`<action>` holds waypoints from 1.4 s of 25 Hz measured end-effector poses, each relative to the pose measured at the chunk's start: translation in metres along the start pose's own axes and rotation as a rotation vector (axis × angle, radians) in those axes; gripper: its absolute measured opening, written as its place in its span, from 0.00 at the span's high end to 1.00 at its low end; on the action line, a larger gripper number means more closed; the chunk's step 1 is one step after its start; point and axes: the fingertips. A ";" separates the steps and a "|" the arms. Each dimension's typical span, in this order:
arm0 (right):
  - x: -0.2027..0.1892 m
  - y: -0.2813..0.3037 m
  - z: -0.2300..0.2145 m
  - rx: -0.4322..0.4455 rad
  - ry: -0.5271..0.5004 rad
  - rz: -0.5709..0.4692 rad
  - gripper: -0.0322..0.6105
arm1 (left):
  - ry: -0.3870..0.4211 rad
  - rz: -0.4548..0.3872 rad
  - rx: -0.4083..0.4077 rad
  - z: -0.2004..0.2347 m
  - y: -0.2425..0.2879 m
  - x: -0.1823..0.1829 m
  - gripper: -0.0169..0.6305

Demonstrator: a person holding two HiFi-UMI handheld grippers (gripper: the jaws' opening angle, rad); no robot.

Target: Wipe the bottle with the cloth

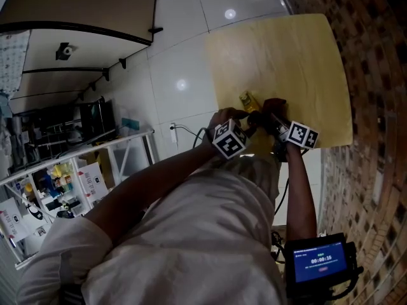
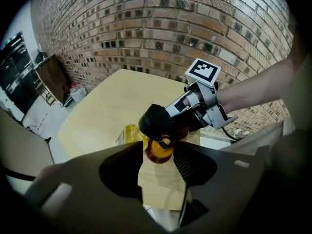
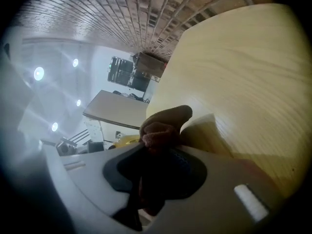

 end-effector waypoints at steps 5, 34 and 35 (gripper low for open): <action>-0.006 -0.003 -0.002 0.001 0.033 -0.016 0.81 | -0.050 0.018 0.090 0.003 -0.017 0.019 0.61; 0.035 -0.080 -0.010 -0.005 -0.011 -0.271 0.81 | 0.047 -0.006 -0.021 -0.002 -0.016 0.053 0.69; 0.040 -0.083 -0.001 0.004 -0.053 -0.270 0.81 | 0.068 0.000 -0.034 -0.004 -0.016 0.053 0.69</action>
Point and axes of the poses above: the fingertips, and each gripper's own axes: y forward along the fingers, z to its left, x out of its top, and after that the axes turned 3 degrees about -z, right-handed
